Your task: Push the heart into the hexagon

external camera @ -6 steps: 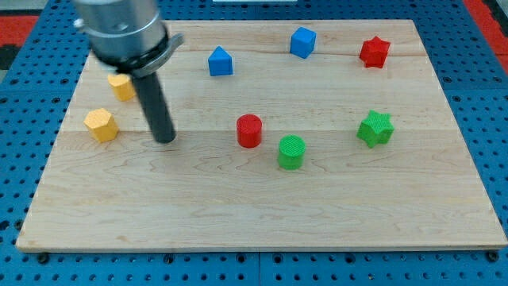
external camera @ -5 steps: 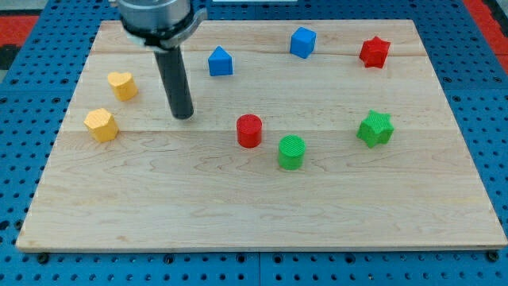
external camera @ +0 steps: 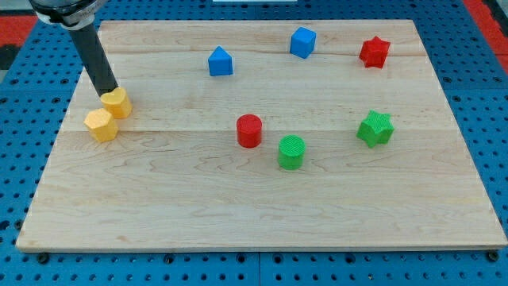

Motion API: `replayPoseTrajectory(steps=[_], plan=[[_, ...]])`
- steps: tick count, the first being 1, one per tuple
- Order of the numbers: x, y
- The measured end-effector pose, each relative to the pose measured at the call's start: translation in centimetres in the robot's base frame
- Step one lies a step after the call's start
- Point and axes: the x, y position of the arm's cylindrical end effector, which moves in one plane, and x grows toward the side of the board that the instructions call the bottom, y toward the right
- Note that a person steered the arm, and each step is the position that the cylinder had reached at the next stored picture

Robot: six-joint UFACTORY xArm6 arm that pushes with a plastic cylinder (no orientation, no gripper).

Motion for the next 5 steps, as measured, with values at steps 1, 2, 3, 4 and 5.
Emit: replayPoseTrajectory(steps=[1,2,3,4,5], plan=[[-3.5,1.2],[-1.6,3.8],[1.2,3.2],[2.4,1.6],[2.5,1.7]])
